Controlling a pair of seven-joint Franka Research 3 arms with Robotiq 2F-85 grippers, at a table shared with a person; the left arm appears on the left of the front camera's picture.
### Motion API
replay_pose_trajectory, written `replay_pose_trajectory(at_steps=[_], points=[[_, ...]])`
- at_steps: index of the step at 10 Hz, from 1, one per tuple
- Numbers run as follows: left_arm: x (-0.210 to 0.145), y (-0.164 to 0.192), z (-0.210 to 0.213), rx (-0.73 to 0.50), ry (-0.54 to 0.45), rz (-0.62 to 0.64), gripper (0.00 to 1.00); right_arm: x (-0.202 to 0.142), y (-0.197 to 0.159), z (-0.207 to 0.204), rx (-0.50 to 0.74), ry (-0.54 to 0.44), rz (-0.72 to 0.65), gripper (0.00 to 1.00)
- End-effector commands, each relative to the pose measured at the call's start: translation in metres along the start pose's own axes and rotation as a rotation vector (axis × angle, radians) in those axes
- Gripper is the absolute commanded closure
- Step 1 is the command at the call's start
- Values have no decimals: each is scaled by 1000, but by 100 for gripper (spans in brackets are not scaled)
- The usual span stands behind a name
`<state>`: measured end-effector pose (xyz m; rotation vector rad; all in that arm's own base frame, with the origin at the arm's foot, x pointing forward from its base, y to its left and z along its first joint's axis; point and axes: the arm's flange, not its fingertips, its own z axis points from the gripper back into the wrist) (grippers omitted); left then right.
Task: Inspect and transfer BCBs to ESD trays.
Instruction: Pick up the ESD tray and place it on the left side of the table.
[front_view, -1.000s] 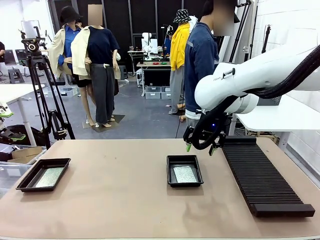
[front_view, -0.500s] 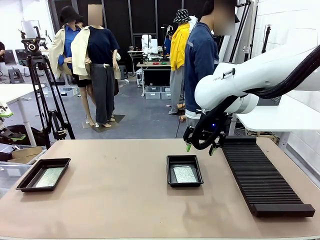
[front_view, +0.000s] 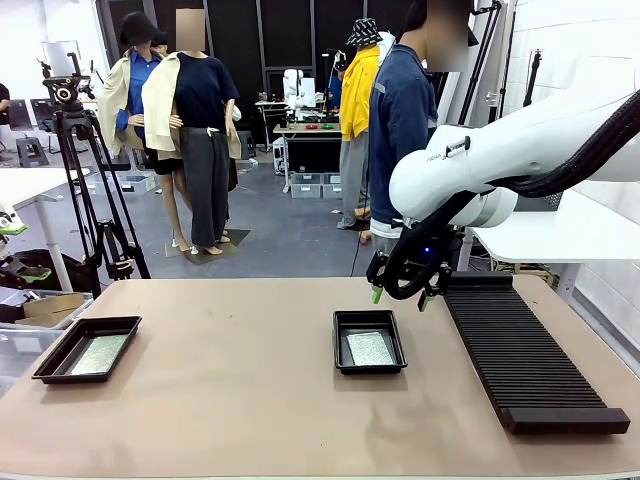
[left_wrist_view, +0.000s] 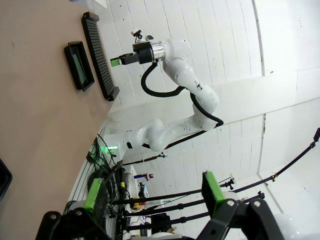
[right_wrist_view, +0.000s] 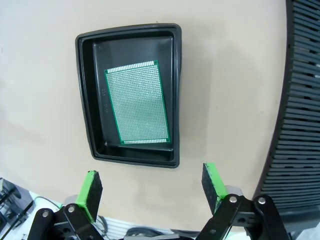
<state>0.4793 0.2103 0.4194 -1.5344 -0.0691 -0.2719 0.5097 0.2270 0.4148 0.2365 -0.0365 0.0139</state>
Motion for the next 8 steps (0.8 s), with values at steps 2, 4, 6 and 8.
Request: replay_pose_trajectory(at_steps=[2,4,6,8], points=[[12,-22,-29,18,-14,-22,0,-10,-30,17,52,-37,-17,0],[18,-39,-56,42,-3,-20,0,-19,-59,32,152,-70,-8,0],[29,-51,-86,128,-15,18,0,-18,-99,44,248,-88,-72,0],[40,-66,-118,238,-46,39,0,-22,-139,57,389,-116,-99,0]])
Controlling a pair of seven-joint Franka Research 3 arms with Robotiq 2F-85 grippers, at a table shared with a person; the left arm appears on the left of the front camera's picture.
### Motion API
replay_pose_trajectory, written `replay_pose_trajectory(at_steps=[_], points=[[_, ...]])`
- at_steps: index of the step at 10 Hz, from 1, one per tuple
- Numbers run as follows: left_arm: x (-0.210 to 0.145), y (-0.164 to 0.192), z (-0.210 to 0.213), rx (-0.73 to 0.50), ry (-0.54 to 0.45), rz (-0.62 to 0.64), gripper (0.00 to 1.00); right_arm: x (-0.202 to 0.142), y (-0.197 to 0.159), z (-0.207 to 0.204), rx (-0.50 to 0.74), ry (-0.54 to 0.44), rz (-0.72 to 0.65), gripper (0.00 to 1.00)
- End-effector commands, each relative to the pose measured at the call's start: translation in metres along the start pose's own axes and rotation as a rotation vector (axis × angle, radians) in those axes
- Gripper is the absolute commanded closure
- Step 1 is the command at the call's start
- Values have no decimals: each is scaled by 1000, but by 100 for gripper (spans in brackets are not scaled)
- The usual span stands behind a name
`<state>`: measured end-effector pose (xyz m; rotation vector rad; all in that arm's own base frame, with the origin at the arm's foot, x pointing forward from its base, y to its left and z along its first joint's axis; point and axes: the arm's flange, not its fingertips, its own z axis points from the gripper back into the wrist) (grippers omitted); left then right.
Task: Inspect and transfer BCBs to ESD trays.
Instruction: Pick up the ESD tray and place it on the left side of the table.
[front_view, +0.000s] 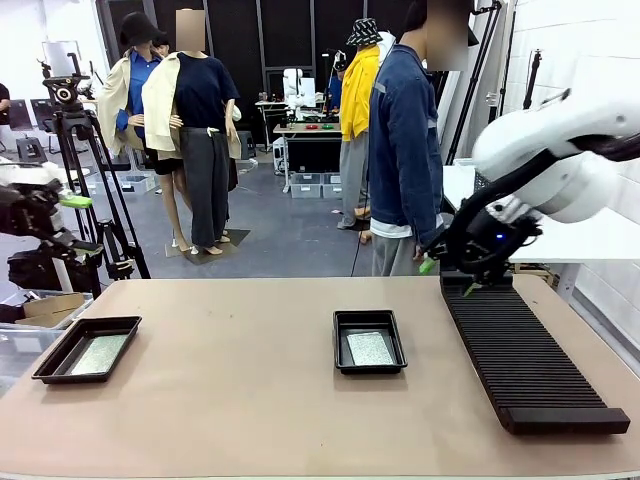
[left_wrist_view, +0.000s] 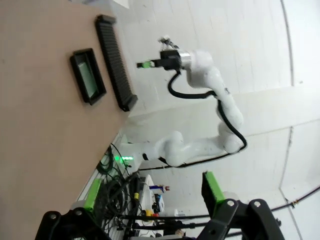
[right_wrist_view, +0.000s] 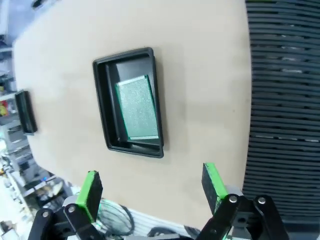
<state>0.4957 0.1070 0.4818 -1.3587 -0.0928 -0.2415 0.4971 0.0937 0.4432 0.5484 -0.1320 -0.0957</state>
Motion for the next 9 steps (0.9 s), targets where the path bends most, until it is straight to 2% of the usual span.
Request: replay_pose_trajectory(at_steps=[1,3,5,8,9], points=[[6,-21,-34,97,-9,45,0,-4,-38,14,157,-8,-31,0],[28,-42,-69,200,51,54,0,-5,-77,27,303,-15,-77,0],[49,-59,-100,301,94,84,0,1,-109,36,361,26,-123,0],[69,-80,-165,450,174,87,0,5,-154,47,470,69,-53,0],[71,-84,-186,502,168,82,0,5,-168,50,522,98,-9,0]])
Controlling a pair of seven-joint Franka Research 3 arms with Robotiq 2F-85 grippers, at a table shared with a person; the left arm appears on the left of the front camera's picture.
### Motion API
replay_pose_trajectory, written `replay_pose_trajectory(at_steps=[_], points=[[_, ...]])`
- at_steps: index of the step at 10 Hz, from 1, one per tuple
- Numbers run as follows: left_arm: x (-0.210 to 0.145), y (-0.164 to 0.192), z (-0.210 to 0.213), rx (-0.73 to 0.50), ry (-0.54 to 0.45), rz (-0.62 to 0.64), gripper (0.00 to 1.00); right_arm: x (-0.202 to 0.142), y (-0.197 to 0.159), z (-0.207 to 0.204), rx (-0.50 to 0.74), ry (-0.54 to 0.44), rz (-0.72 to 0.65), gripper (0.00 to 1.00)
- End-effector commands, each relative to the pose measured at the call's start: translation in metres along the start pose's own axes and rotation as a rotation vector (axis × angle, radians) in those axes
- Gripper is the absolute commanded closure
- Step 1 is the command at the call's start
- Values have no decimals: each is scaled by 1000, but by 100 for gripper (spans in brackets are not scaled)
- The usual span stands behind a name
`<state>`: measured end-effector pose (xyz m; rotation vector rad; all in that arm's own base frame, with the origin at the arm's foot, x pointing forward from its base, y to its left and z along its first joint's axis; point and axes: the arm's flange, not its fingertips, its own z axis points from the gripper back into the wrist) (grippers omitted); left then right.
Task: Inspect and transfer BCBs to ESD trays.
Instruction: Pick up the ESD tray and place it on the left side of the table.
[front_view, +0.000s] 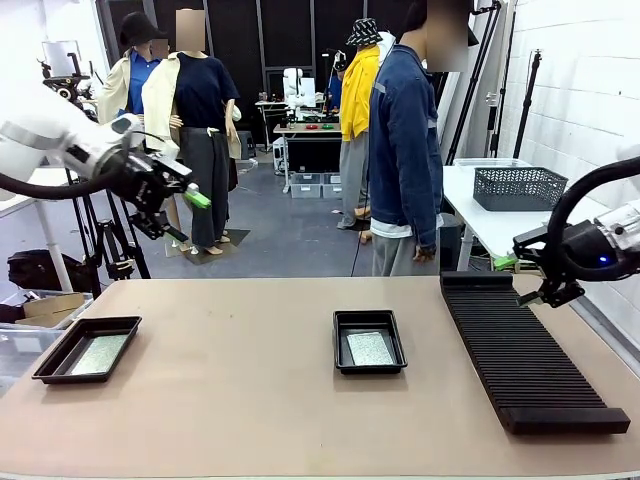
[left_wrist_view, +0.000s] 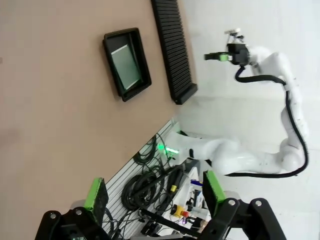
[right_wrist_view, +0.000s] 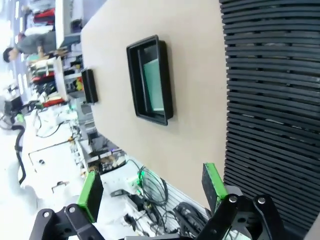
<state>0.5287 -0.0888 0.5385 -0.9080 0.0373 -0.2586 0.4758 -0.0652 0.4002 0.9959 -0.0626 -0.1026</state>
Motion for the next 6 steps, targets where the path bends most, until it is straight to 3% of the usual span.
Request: replay_pose_trajectory(at_steps=[1,6], points=[[7,-18,-22,111,18,24,0,11,-15,10,111,26,31,0],[19,-79,-111,364,79,-18,0,10,-42,22,231,28,14,0]])
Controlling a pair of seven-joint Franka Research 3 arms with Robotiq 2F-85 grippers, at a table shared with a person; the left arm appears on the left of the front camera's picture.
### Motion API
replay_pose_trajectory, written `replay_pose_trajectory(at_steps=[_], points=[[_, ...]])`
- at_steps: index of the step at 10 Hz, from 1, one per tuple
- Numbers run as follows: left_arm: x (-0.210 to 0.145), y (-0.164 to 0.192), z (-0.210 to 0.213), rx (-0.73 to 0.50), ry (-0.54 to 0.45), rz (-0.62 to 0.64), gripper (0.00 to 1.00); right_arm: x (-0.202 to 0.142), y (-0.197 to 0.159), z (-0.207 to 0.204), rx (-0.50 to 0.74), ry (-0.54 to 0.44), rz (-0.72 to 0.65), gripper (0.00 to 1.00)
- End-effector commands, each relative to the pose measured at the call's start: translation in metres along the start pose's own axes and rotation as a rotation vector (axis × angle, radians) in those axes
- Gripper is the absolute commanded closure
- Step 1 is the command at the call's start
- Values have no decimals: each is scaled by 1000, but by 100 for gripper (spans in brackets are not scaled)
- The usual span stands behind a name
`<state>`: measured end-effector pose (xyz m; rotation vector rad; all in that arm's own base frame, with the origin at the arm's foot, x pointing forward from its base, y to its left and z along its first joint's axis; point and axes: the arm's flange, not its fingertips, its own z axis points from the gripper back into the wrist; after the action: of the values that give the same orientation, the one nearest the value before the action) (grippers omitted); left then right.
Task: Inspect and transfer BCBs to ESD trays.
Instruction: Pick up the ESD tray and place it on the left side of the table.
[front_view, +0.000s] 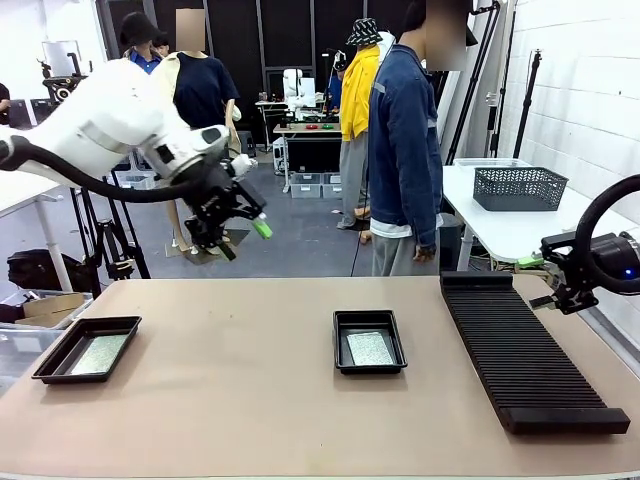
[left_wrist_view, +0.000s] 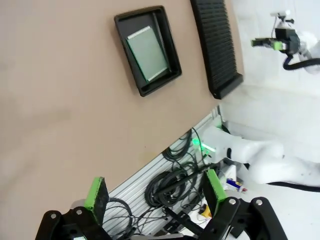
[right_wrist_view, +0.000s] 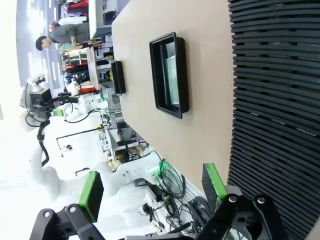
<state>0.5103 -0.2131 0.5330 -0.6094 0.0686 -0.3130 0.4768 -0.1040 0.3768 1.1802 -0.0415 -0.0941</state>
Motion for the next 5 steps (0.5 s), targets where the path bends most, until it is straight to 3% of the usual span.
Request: replay_pose_trajectory(at_steps=[1,5], points=[[12,-24,-17,107,8,1,0,7,-4,4,84,5,33,0],[14,-61,-59,184,69,-11,0,4,-15,13,149,77,114,0]])
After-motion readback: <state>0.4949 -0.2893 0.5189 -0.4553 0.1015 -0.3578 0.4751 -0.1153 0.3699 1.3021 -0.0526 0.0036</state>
